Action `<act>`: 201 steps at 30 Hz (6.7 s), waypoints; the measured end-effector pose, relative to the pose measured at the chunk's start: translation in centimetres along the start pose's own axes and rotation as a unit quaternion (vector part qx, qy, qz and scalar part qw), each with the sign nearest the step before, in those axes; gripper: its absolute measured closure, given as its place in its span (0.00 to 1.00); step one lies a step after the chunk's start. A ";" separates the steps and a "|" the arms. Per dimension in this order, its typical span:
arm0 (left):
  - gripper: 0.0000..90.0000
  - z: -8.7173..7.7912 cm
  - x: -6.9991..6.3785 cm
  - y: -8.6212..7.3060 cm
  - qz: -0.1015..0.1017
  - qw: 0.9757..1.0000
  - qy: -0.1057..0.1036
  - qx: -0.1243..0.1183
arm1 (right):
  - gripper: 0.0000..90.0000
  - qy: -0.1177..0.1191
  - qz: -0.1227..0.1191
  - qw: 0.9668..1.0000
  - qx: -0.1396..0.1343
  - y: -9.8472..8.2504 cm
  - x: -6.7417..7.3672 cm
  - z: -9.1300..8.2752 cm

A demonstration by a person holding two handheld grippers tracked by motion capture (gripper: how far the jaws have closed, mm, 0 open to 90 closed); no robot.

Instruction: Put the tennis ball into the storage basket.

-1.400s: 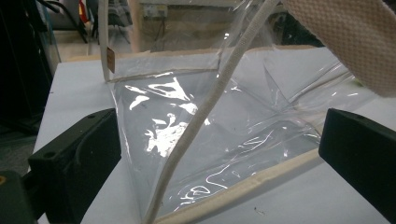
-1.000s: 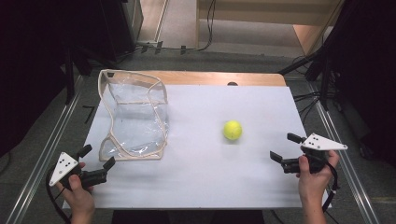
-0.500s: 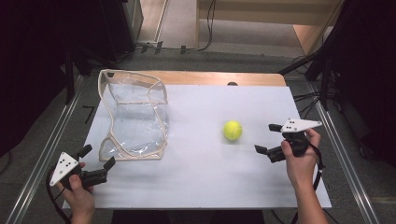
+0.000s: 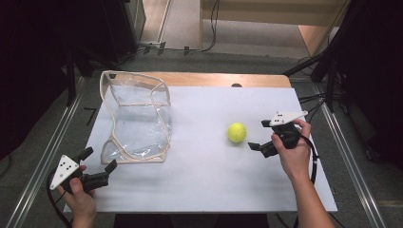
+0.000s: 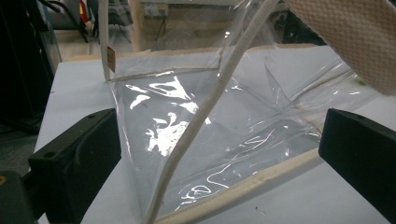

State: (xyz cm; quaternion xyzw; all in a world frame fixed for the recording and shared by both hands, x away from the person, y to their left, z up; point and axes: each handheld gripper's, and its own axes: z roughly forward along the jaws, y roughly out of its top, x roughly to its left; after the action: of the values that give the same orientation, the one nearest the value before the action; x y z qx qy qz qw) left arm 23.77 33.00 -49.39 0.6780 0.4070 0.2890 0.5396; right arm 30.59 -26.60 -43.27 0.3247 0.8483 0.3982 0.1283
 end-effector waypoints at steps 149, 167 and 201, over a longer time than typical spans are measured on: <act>0.00 -0.1 0.2 0.1 -0.004 1.000 -0.015 -0.003 | 0.25 0.060 -0.103 0.949 0.292 9.4 -0.3 12.2; 0.00 0.0 0.3 0.1 -0.005 1.000 -0.016 -0.002 | 0.25 0.088 -0.133 0.946 0.283 12.2 2.1 13.9; 0.00 0.0 0.4 0.1 -0.009 1.000 -0.017 -0.002 | 0.25 0.142 -0.186 0.935 0.265 17.3 7.4 14.6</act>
State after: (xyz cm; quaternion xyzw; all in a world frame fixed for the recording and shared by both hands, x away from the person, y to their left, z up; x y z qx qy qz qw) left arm 24.02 33.30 -49.32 0.6779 0.4034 0.2730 0.5506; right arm 39.75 -4.96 -39.31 0.1229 0.9776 0.1704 -0.0125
